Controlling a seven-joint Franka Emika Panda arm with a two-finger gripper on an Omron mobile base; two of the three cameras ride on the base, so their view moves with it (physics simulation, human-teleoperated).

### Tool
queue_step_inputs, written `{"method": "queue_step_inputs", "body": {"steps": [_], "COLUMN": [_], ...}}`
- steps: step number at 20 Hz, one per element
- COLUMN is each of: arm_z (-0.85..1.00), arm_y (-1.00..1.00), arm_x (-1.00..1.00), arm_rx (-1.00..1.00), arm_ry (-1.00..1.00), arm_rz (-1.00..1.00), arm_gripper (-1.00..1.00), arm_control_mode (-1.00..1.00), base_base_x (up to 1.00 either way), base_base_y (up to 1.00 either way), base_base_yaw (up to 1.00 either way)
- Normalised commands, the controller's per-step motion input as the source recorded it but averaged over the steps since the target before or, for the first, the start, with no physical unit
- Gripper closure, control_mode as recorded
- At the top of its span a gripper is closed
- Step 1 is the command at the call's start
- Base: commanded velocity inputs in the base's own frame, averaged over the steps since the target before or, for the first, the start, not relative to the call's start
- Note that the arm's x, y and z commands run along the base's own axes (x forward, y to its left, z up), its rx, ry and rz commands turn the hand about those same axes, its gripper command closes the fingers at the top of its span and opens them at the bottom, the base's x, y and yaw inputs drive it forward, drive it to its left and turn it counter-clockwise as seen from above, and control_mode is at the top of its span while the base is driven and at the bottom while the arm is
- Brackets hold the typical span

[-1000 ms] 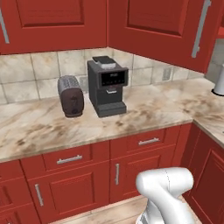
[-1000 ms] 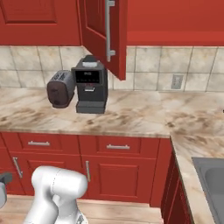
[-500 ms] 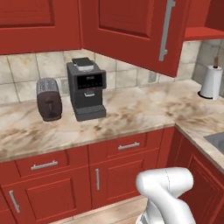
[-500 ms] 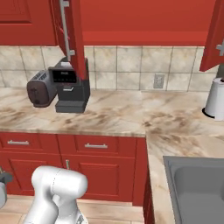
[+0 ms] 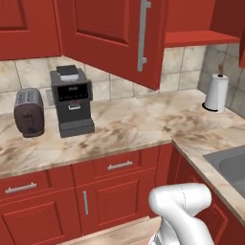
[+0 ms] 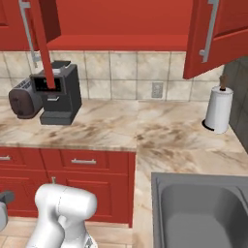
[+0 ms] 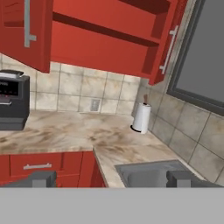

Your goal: Close all open cabinet doors.

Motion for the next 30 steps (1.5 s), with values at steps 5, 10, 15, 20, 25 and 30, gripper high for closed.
{"method": "queue_step_inputs", "body": {"steps": [5,10,15,20,25,30], "arm_z": [0.00,0.00,0.00,0.00,0.00,0.00], "arm_y": [0.00,0.00,0.00,0.00,0.00,0.00], "arm_x": [0.00,0.00,0.00,0.00,0.00,0.00], "arm_rx": [0.00,0.00,0.00,0.00,0.00,0.00], "arm_ry": [0.00,0.00,0.00,0.00,0.00,0.00], "arm_rz": [0.00,0.00,0.00,0.00,0.00,0.00], "arm_gripper": [-1.00,-1.00,-1.00,-1.00,-1.00,-1.00], "arm_control_mode": [1.00,1.00,1.00,1.00,1.00,1.00], "base_base_x": [0.48,0.56,0.60,0.65,0.71,0.85], "base_base_y": [-0.41,-0.38,-0.37,-0.33,-0.17,0.00], "base_base_yaw": [0.00,0.00,0.00,0.00,-0.02,-0.20]}}
